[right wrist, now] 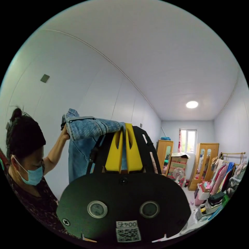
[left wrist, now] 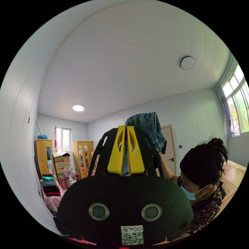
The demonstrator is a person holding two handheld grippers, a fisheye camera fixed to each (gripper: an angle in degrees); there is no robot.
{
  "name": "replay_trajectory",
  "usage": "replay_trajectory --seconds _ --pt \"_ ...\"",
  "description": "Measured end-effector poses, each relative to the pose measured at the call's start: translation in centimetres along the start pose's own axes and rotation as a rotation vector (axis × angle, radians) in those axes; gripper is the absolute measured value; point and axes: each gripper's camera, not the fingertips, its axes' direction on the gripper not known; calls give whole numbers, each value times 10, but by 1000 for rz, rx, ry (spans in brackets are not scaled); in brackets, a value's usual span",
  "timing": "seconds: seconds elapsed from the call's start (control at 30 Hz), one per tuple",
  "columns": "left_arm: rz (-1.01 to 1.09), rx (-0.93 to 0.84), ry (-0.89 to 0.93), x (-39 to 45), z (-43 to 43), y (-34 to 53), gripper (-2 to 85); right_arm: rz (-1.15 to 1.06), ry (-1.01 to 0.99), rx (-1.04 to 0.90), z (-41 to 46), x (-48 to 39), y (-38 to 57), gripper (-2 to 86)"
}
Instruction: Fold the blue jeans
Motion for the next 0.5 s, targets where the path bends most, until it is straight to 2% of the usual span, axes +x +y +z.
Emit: replay_trajectory --seconds 0.13,0.3,0.5 --pt "5 13 -14 -15 -23 20 5 105 -13 8 6 8 24 -5" --pt "4 -3 4 -50 -31 58 5 116 60 -13 27 16 65 -5" --pt "-91 -21 10 -130 -19 139 8 212 80 -99 84 82 143 -4"
